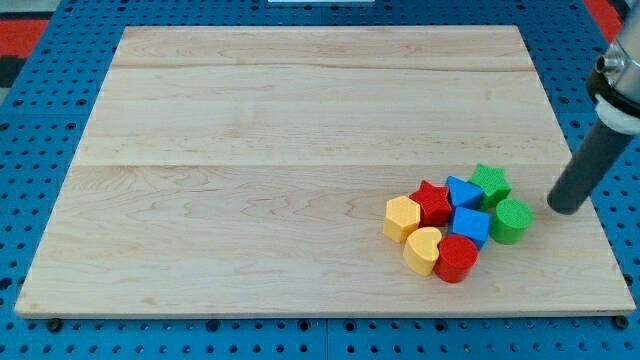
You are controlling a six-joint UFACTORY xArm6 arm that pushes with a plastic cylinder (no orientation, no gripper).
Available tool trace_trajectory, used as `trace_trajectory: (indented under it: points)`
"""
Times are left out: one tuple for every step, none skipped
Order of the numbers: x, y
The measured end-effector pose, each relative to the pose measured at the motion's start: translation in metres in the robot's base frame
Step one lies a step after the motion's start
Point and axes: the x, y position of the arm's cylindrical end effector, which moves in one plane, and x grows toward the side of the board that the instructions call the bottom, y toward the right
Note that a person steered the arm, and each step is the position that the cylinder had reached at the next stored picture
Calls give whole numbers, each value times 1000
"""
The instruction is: Push the green circle along with the green star slightly up
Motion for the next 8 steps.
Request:
trace_trajectory:
  points:
    - [24,-8]
    - [29,-35]
    - [36,-47]
    - [60,-50]
    - [55,-71]
    - [30,-82]
    - [13,-84]
    - [0,-84]
